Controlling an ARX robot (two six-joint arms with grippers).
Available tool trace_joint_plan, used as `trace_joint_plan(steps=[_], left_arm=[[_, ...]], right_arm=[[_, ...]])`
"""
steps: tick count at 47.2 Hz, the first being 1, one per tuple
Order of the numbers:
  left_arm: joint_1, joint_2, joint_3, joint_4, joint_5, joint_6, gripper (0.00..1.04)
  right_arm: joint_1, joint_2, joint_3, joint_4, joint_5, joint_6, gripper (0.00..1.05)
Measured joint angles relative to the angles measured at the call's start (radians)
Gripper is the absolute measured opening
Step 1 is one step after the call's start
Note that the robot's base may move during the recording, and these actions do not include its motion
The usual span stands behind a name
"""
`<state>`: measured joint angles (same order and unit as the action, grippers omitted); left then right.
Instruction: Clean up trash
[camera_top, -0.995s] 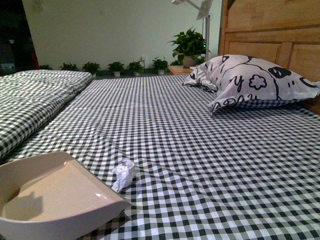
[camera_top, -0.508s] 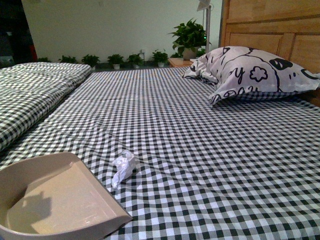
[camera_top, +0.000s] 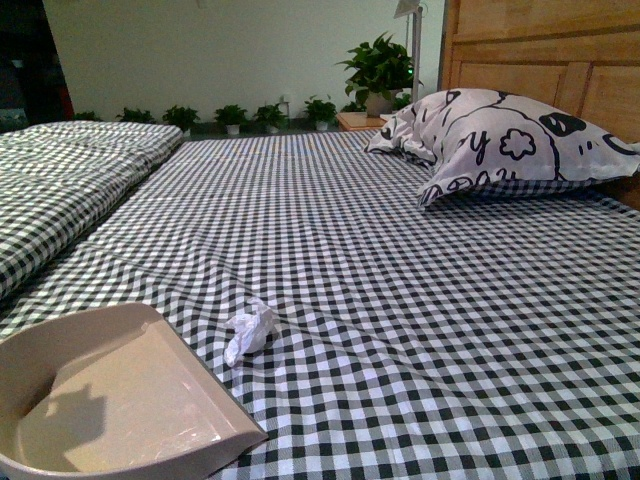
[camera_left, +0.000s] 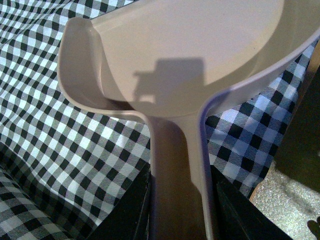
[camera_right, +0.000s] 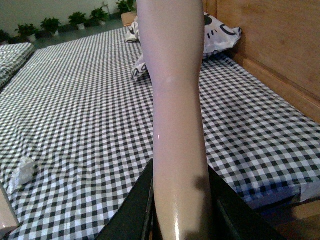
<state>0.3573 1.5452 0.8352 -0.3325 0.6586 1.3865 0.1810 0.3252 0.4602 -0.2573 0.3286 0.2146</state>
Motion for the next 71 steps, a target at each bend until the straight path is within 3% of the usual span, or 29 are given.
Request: trace_joint_plan(steps=[12,16,20,26,37,56,71], left_arm=[[0.0,0.0,0.0,0.0,-0.001,0.001,0.29],[0.0,0.0,0.0,0.0,-0.001,0.001,0.29],[0.0,0.0,0.0,0.0,-0.002,0.002,0.29],[0.0,0.0,0.0,0.0,-0.003,0.004,0.29],[0.0,0.0,0.0,0.0,-0.004,0.006,0.29],[0.0,0.0,0.0,0.0,-0.004,0.008,0.29],[0.0,0.0,0.0,0.0,-0.004,0.008,0.29]], right_arm=[[0.002,0.002,0.001,-0.006,0.008,-0.003,0.21],[0.022,0.029,0.035,-0.108,0.048,-0.006,0.21],[-0.006,0.122,0.064,-0.117,-0.039,-0.022,0.21],[-0.075,0.334,0.117,0.005,-0.163,-0.069,0.21],[-0.034,0.81,0.251,0.272,-0.322,-0.16,0.21],[0.065,1.234,0.401,0.415,-0.317,-0.252,0.21],[0.172,1.423,0.545,0.43,-0.23,-0.3,0.21]])
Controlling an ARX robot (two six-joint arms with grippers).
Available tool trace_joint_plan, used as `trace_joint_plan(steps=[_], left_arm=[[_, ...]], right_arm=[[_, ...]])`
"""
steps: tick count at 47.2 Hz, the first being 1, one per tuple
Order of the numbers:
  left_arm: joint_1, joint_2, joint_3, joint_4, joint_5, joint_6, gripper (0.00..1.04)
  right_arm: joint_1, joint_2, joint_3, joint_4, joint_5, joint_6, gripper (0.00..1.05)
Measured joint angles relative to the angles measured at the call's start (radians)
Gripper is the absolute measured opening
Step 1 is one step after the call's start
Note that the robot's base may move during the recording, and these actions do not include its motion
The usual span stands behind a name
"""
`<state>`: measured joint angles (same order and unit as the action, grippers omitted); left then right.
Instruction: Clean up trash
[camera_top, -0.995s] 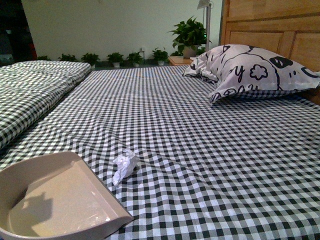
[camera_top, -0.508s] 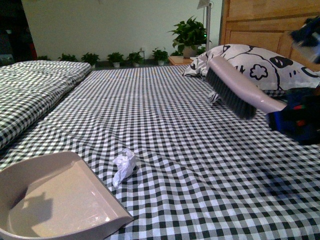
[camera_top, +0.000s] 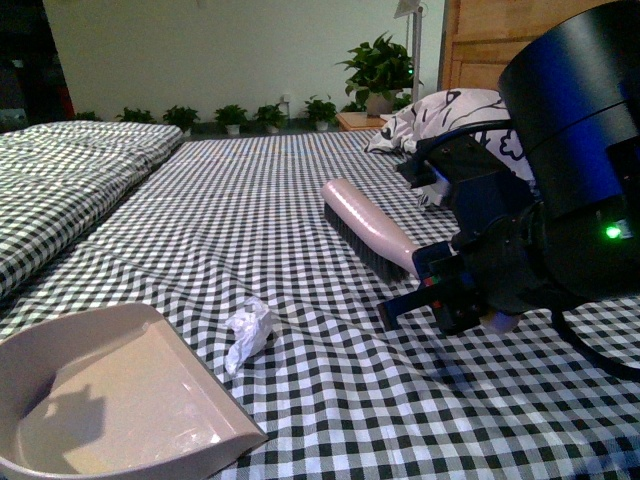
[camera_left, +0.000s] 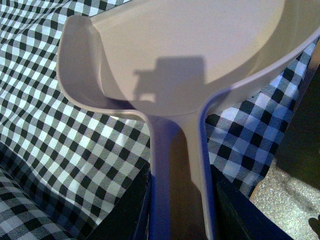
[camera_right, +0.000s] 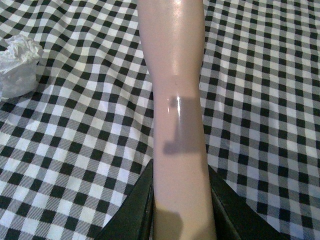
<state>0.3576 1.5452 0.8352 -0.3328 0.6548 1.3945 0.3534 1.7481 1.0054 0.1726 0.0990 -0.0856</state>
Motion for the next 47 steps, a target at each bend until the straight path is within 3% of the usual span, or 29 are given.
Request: trace_joint_plan(steps=[35,47], left_arm=[[0.0,0.0,0.0,0.0,0.0,0.005,0.29],[0.0,0.0,0.0,0.0,0.0,0.007,0.29]], right_arm=[[0.158,0.073,-0.079,0.089,0.045,-0.143,0.21],[0.206,0.067,-0.121,0.087,0.013,-0.15,0.21]])
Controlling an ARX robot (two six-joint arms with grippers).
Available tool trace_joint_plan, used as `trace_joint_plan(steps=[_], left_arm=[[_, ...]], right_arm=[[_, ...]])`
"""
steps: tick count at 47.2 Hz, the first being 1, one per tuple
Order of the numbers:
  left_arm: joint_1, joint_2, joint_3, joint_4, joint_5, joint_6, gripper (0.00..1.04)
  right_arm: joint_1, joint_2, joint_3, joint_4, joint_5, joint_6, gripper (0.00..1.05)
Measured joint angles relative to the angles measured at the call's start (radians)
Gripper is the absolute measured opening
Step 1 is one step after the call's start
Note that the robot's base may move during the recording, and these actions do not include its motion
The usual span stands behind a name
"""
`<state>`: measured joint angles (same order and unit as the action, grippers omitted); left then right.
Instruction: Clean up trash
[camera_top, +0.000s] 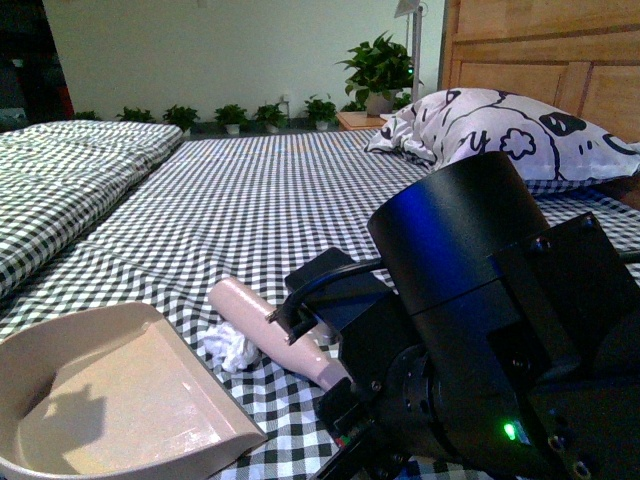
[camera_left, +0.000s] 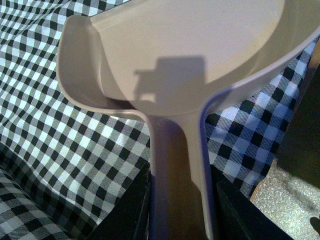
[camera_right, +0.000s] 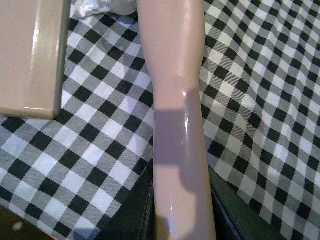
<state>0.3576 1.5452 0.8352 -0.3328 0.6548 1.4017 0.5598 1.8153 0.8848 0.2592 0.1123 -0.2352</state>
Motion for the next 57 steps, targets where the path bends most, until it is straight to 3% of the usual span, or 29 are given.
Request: trace_joint_plan(steps=[6,20,29,38,57], left_arm=[[0.0,0.0,0.0,0.0,0.0,0.0,0.29],[0.0,0.0,0.0,0.0,0.0,0.001,0.29],[0.0,0.0,0.0,-0.001,0.0,0.002,0.29],[0.0,0.0,0.0,-0.001,0.0,0.005,0.29],[0.0,0.0,0.0,-0.001,0.0,0.007,0.29]], right_arm=[[0.026,-0.039,-0.02,-0.032,-0.047,0.015,0.21],[0.069,-0.205,-0.051,-0.225,-0.26,0.087,0.21],[0.031,-0.259,-0.059,-0.244,-0.293,0.113,0.21],[-0.074,-0.263,-0.021,-0.153,-0.227,0.15,0.21],[-0.34,-0.087,-0.005,0.116,0.087,0.093,0.21]])
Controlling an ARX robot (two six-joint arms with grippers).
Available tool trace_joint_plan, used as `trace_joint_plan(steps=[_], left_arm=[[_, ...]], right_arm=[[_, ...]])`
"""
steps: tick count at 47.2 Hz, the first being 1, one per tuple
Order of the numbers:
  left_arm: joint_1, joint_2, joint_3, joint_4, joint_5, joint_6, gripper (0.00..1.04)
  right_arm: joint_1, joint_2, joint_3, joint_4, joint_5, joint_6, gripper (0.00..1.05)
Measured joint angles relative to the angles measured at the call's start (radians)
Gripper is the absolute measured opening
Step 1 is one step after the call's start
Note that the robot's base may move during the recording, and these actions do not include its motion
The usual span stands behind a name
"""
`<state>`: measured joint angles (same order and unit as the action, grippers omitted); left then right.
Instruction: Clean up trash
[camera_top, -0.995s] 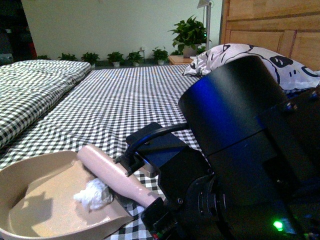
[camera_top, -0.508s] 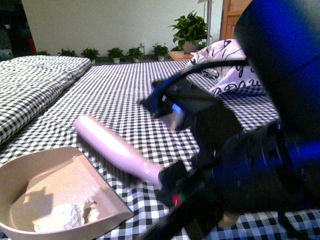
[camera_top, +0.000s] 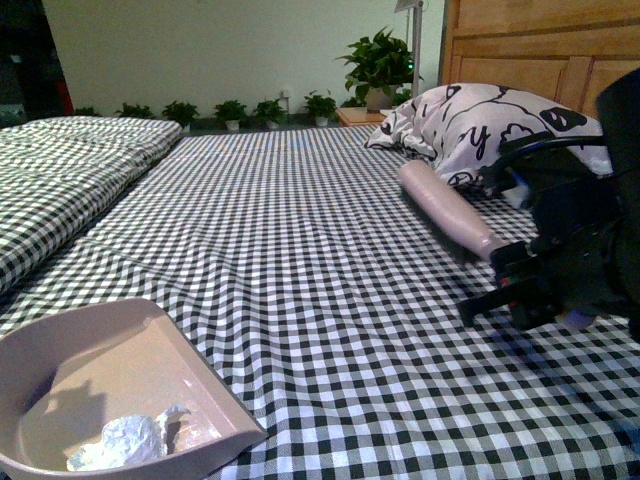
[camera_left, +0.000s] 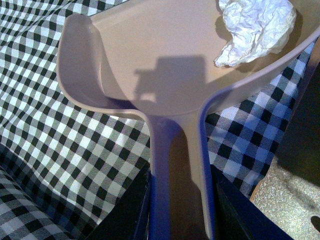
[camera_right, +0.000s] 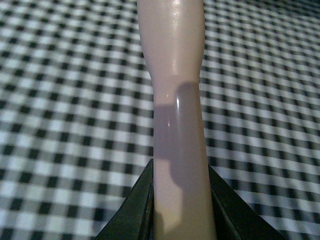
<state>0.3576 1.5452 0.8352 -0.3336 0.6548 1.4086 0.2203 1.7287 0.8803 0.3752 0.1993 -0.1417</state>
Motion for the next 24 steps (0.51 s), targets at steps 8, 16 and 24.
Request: trace_joint_plan(steps=[8,16,24], left_arm=[[0.0,0.0,0.0,0.0,0.0,0.0,0.29],[0.0,0.0,0.0,0.0,0.0,0.001,0.29],[-0.002,0.0,-0.008,0.05,0.003,-0.003,0.29]], right_arm=[[-0.094,-0.022,0.002,0.021,0.006,0.026,0.21],[-0.143,-0.08,0.002,-0.006,-0.037,0.059,0.21],[-0.175,-0.146,0.001,-0.027,-0.071,0.075,0.21]])
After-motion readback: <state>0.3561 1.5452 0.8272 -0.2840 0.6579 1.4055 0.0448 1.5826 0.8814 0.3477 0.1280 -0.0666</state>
